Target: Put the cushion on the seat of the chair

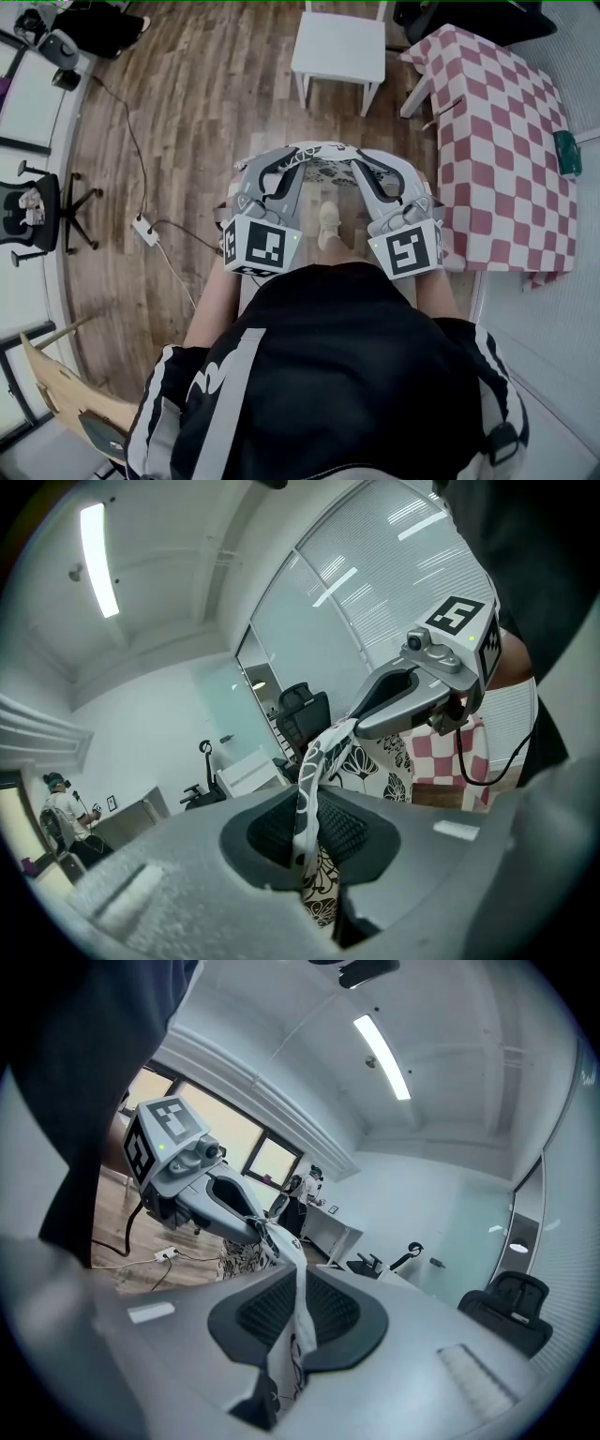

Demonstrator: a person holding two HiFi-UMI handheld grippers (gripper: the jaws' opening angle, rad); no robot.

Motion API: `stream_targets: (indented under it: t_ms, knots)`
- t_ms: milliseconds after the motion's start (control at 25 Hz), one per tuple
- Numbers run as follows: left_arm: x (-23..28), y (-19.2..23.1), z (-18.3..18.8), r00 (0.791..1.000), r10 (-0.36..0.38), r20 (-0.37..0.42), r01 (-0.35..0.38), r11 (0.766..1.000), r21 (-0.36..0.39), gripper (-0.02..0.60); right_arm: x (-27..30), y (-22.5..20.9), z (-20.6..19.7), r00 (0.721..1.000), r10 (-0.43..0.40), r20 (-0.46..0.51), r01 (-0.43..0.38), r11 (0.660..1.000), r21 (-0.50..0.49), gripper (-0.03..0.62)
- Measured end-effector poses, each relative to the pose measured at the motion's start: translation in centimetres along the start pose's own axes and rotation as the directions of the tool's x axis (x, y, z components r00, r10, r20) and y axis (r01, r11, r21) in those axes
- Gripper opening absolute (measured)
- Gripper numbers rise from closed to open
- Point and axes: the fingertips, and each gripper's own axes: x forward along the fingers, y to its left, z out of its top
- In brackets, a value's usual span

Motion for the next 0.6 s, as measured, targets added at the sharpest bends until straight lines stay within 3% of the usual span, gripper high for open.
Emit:
stream_targets:
  t_ms: [600]
  knots:
    - [6.5,3.6,0.6,1.000,-0.006,-0.016,0.006,1.000,0.000,0.035,4.4,-5.9,-1.5,1.000,0.011,0.002,-0.011,1.000,0.015,0.026]
